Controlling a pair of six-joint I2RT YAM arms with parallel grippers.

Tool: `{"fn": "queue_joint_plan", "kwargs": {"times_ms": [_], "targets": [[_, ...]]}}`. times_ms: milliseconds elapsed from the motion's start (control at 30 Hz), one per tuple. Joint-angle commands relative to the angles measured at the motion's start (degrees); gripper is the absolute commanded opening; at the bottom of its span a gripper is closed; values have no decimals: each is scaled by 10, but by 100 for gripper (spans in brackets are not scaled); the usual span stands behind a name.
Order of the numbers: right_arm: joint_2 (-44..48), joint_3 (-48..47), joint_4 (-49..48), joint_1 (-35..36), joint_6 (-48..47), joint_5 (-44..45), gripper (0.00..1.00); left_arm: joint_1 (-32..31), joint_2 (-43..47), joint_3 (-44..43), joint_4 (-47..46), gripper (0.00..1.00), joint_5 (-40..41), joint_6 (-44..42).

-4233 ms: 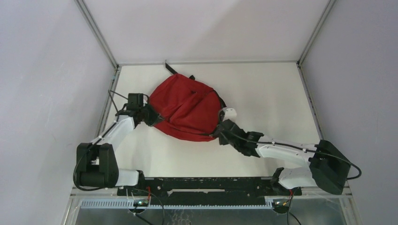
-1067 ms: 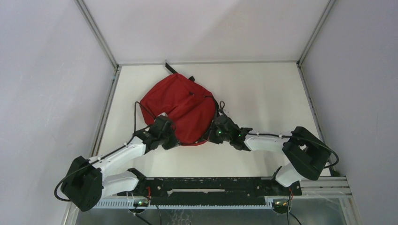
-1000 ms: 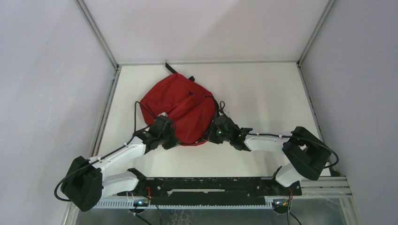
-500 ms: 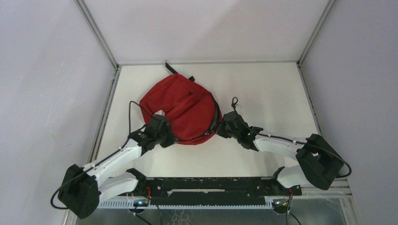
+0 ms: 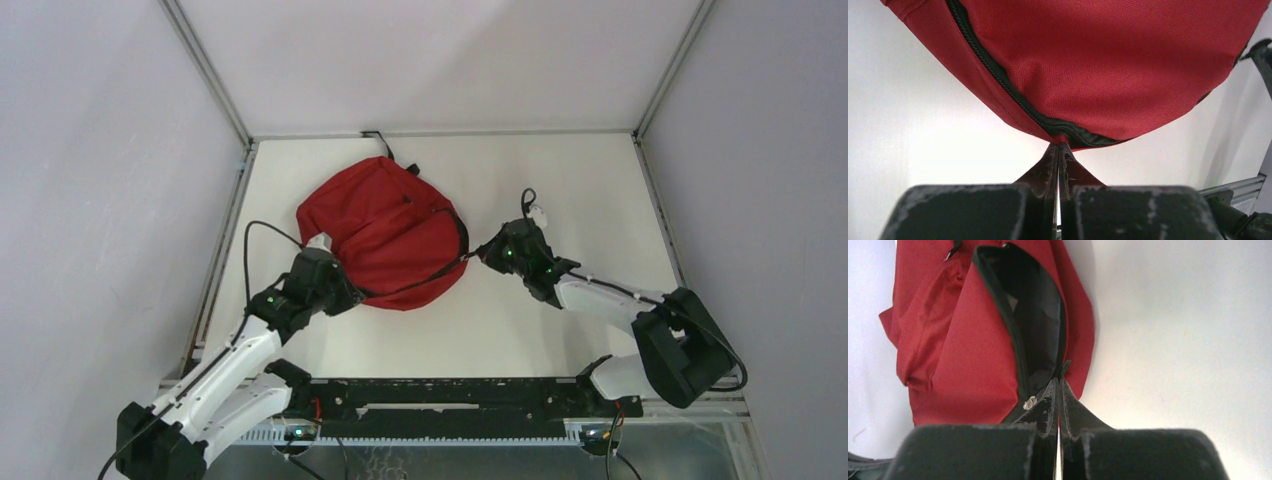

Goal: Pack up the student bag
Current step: Zip the student bag at the center of the board.

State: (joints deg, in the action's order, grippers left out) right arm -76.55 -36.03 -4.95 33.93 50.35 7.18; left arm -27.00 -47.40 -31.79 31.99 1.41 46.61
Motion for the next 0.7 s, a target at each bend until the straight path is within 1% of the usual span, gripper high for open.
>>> {"fn": "queue_joint_plan", "kwargs": {"times_ms": [0, 33, 67, 100, 133, 167, 200, 233, 300, 333, 400, 467, 567, 667], "targets": [[-45, -22, -61, -63, -44, -37, 0, 7, 21, -23, 23, 0, -49, -79], [-51, -26, -68, -69, -47, -58, 0, 5, 21, -36, 22, 1, -79, -98], [-51, -29, -74, -66, -54, -65, 0, 2, 21, -56, 33, 19, -88, -109], [-47, -33, -72, -60, -62, -66, 0, -6, 20, -76, 49, 32, -79, -122], [-43, -38, -64, -54, -67, -66, 0, -20, 21, -97, 64, 53, -57, -134], [-38, -41, -57, -47, -70, -66, 0, -38, 21, -123, 81, 71, -27, -151], [-33, -42, -54, -44, -69, -82, 0, -61, 19, -136, 86, 78, -2, -162], [-28, -42, -51, -43, -66, -90, 0, -81, 14, -145, 81, 83, 0, -175], [-16, -42, -45, -40, -63, -99, 0, -130, -10, -158, 45, 86, -41, -191], [-9, -42, -43, -38, -62, -103, 0, -155, -28, -166, 25, 87, -47, -195], [2, -42, -37, -36, -58, -111, 0, -214, -71, -184, -7, 88, -7, -205], [12, -42, -29, -36, -54, -116, 0, -258, -120, -199, -37, 89, 64, -220], [20, -42, -17, -37, -55, -121, 0, -290, -209, -229, -63, 88, 131, -248], [20, -41, -2, -45, -56, -132, 0, -311, -269, -267, -69, 89, 175, -274]]}}
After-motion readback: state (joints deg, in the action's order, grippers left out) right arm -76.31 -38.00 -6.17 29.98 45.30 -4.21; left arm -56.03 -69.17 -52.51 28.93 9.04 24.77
